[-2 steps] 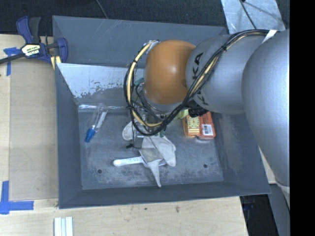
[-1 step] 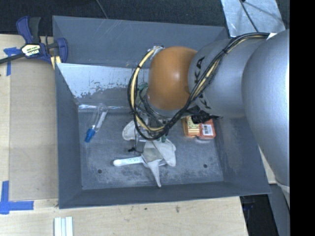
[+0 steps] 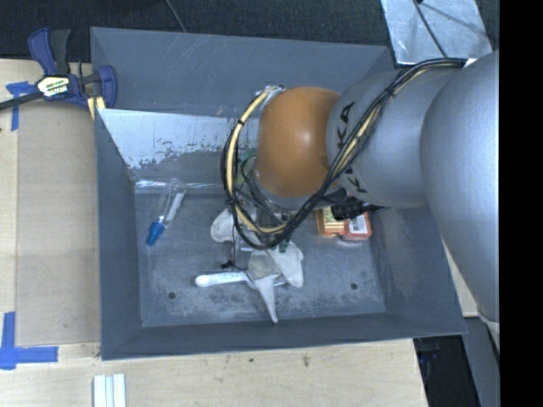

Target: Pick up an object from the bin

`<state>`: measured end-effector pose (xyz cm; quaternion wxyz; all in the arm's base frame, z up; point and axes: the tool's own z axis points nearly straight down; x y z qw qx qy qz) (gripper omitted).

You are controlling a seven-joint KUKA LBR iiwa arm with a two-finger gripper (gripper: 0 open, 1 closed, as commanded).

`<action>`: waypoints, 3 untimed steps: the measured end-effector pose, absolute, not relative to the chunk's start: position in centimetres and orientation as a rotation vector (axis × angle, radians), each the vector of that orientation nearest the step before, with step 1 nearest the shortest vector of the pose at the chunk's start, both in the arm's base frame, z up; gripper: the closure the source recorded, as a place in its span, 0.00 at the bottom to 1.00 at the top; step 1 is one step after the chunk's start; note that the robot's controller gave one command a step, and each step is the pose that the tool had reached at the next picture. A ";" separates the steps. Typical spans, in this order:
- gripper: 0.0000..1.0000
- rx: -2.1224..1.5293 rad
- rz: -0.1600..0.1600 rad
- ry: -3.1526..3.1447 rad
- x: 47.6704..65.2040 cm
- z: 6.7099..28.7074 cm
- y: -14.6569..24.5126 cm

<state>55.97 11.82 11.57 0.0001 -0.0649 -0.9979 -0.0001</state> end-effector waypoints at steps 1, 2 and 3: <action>1.00 -0.526 -0.002 -3.099 56.3 7.4 13.0; 1.00 -0.527 -0.002 -3.099 56.3 7.4 13.0; 1.00 -0.516 -0.006 -3.108 54.6 24.7 13.3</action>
Offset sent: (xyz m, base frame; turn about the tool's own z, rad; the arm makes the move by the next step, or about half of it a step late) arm 0.0000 0.0000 0.0000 0.0000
